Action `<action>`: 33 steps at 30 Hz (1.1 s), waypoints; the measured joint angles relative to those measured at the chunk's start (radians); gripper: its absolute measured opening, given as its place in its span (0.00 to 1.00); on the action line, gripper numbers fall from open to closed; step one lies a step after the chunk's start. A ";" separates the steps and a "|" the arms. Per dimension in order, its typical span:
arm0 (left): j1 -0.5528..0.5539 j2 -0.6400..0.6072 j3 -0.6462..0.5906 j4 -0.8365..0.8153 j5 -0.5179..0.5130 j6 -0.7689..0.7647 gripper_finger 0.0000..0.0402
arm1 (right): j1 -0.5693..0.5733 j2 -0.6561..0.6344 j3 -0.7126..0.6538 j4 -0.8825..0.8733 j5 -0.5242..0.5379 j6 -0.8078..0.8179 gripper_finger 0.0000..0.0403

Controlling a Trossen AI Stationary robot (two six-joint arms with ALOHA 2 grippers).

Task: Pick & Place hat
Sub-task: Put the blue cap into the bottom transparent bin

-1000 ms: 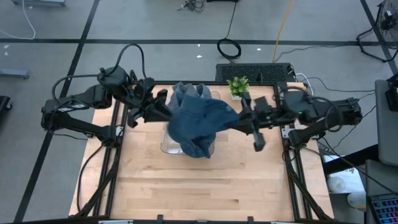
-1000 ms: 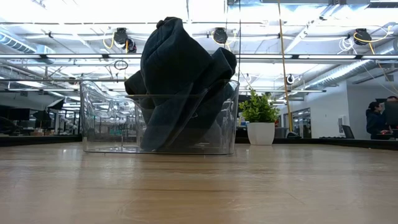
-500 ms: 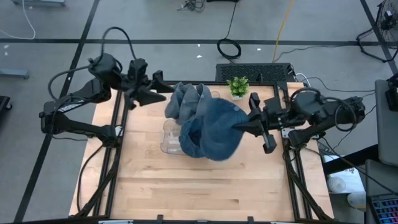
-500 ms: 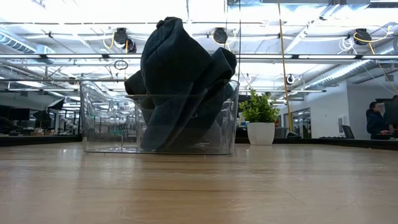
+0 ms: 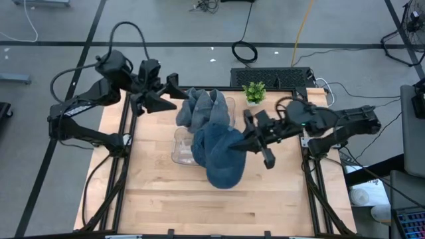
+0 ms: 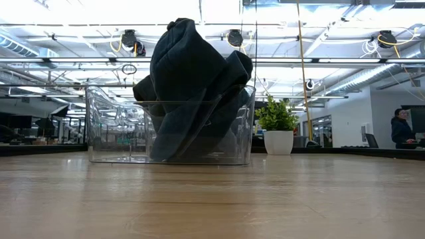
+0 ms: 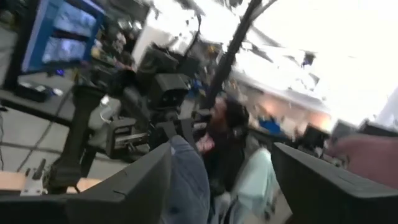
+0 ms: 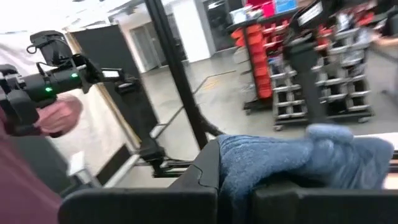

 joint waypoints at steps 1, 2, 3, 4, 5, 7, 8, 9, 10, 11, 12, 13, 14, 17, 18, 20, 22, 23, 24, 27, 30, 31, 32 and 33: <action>-0.006 0.020 0.032 -0.037 0.014 0.026 0.68 | -0.005 0.016 0.007 0.010 -0.025 0.013 0.00; -0.009 0.041 0.063 -0.072 0.023 0.050 0.67 | -0.009 0.031 0.013 0.022 -0.050 0.027 0.00; -0.013 0.062 0.094 -0.103 0.034 0.073 0.66 | -0.009 0.046 0.017 0.036 -0.070 0.038 0.00; -0.014 0.083 0.122 -0.132 0.045 0.092 0.65 | -0.009 0.060 0.023 0.054 -0.089 0.041 0.00; -0.018 0.104 0.147 -0.150 0.060 0.100 0.64 | -0.008 0.074 0.029 0.075 -0.099 0.044 0.00; -0.024 0.141 0.188 -0.167 0.087 0.104 0.63 | -0.008 0.094 0.042 0.109 -0.133 0.044 0.00; -0.027 0.159 0.205 -0.167 0.107 0.104 0.63 | -0.007 0.104 0.049 0.121 -0.151 0.045 0.00; -0.031 0.176 0.219 -0.167 0.125 0.102 0.63 | -0.007 0.114 0.054 0.143 -0.168 0.052 0.00; -0.034 0.190 0.228 -0.167 0.145 0.101 0.64 | -0.007 0.119 0.059 0.155 -0.174 0.058 0.00; -0.039 0.203 0.235 -0.168 0.167 0.098 0.65 | -0.007 0.121 0.061 0.148 -0.174 0.063 0.00; -0.043 0.215 0.238 -0.168 0.186 0.091 0.66 | -0.007 0.121 0.062 0.144 -0.174 0.065 0.00; -0.048 0.224 0.239 -0.168 0.197 0.083 0.67 | -0.007 0.122 0.062 0.145 -0.173 0.066 0.00; -0.054 0.233 0.239 -0.170 0.202 0.080 0.68 | -0.007 0.122 0.063 0.146 -0.170 0.066 0.00; -0.072 0.260 0.239 -0.179 0.203 0.085 0.71 | -0.007 0.121 0.063 0.180 -0.168 0.065 0.00; -0.079 0.269 0.239 -0.180 0.203 0.094 0.71 | -0.007 0.121 0.063 0.196 -0.168 0.065 0.00; -0.092 0.284 0.239 -0.194 0.186 0.105 0.71 | -0.007 0.121 0.064 0.214 -0.168 0.062 0.00; -0.106 0.304 0.239 -0.193 0.174 0.119 0.71 | -0.008 0.121 0.064 0.216 -0.166 0.055 0.00; -0.113 0.312 0.239 -0.194 0.169 0.121 0.71 | -0.008 0.121 0.064 0.215 -0.166 0.048 0.00; -0.119 0.318 0.239 -0.194 0.168 0.122 0.71 | -0.008 0.121 0.064 0.213 -0.166 0.041 0.00; -0.145 0.339 0.239 -0.190 0.173 0.123 0.71 | -0.014 0.121 0.064 0.211 -0.165 0.022 0.00; -0.177 0.357 0.239 -0.191 0.199 0.116 0.71 | -0.028 0.121 0.064 0.187 -0.162 0.011 0.00; -0.188 0.362 0.239 -0.191 0.206 0.116 0.71 | -0.034 0.121 0.064 0.179 -0.162 0.011 0.00; -0.199 0.367 0.239 -0.190 0.213 0.117 0.71 | -0.038 0.121 0.064 0.174 -0.162 0.012 0.00; -0.210 0.371 0.239 -0.190 0.215 0.121 0.71 | -0.041 0.121 0.064 0.174 -0.162 0.013 0.00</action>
